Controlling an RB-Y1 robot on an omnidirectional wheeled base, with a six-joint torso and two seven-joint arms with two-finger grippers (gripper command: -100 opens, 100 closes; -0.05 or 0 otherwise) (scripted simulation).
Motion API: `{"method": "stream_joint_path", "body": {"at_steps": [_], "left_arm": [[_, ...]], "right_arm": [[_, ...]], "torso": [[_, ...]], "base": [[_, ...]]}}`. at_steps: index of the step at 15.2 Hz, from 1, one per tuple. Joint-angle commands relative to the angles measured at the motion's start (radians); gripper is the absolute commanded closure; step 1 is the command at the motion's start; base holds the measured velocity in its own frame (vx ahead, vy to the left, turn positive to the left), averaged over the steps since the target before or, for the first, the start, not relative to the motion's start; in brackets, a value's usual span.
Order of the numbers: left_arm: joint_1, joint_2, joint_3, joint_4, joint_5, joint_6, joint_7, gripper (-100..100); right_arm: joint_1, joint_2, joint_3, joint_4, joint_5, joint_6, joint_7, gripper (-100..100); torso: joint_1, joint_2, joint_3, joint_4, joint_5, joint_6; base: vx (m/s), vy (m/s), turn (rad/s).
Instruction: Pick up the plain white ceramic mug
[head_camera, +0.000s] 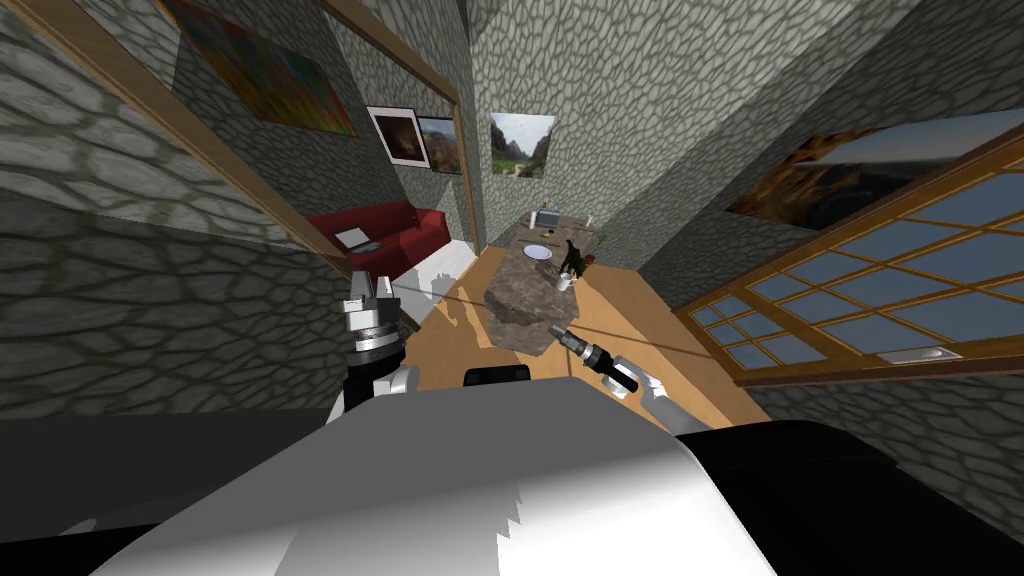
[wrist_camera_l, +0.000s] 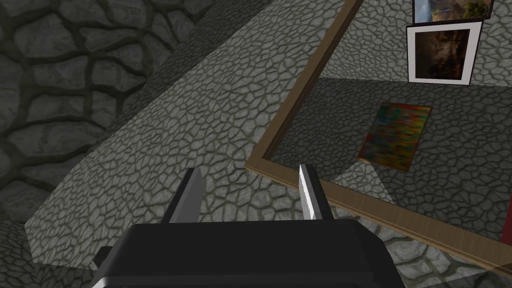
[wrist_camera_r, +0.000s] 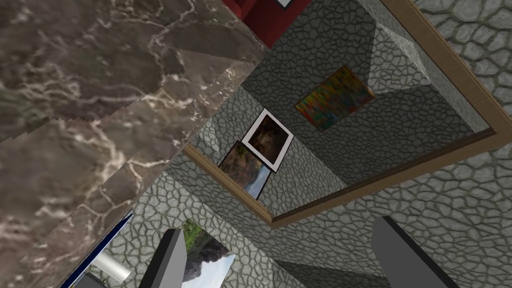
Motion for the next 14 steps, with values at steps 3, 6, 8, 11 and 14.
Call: {"method": "stream_joint_path", "body": {"at_steps": [3,6,8,11,14], "left_arm": [[0.0,0.0,0.0,0.0,0.0,0.0,0.0,0],[0.0,0.0,0.0,0.0,0.0,0.0,0.0,0],[0.0,0.0,0.0,0.0,0.0,0.0,0.0,0],[0.0,0.0,0.0,0.0,0.0,0.0,0.0,0],[0.0,0.0,0.0,0.0,0.0,0.0,0.0,0]], "right_arm": [[-0.004,-0.088,0.028,0.087,0.026,-0.032,-0.008,-100],[-0.012,-0.141,0.051,0.13,0.046,-0.053,-0.015,-100],[-0.012,-0.15,0.051,0.168,0.046,-0.053,-0.015,-100],[-0.02,-0.206,0.074,0.233,0.066,-0.074,-0.022,-100],[-0.028,-0.26,0.097,0.297,0.086,-0.095,-0.029,-100]], "torso": [[-0.001,0.0,0.0,0.0,0.0,0.0],[-0.001,-0.001,-0.001,0.0,0.0,0.001],[-0.001,-0.002,-0.001,0.0,0.0,0.0],[0.0,-0.001,-0.001,0.0,0.0,0.0],[0.0,-0.001,-0.001,0.0,0.0,0.0]], "base": [[-0.035,0.034,0.197],[-0.019,0.027,0.1],[-0.021,0.033,0.188],[-0.024,0.04,0.212],[-0.021,0.037,0.205]]}}
